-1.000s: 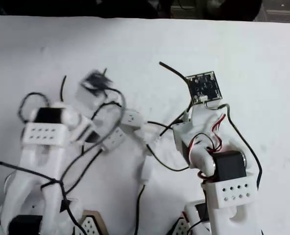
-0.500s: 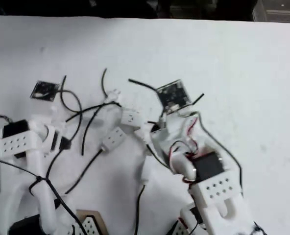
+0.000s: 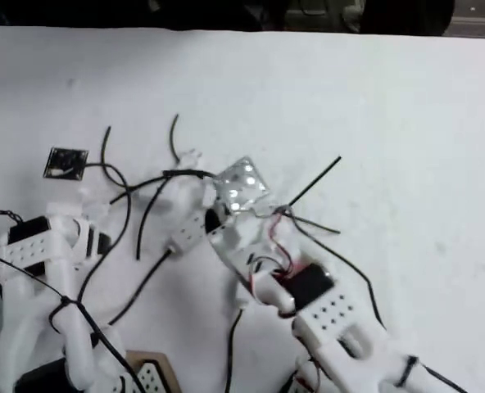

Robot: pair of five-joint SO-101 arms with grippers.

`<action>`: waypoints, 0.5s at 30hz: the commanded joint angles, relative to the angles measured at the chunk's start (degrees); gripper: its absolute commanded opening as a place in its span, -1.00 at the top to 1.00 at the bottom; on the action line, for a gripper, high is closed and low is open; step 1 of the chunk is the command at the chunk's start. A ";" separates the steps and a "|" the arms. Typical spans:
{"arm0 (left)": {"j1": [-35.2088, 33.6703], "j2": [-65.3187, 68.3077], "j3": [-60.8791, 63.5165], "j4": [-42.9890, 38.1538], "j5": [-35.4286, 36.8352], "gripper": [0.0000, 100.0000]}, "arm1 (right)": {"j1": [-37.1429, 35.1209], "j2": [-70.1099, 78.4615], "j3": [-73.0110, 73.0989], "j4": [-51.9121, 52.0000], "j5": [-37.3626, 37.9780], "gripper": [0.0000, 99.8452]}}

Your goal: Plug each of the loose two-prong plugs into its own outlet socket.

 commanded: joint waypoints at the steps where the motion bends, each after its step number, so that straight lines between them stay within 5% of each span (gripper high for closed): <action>1: -0.48 -1.71 -0.18 -0.88 0.53 0.51 | -1.98 7.25 -0.44 -7.16 0.18 0.97; 15: -0.31 -1.63 -0.09 -0.97 0.53 0.51 | -3.38 22.81 -0.44 -22.55 0.18 0.97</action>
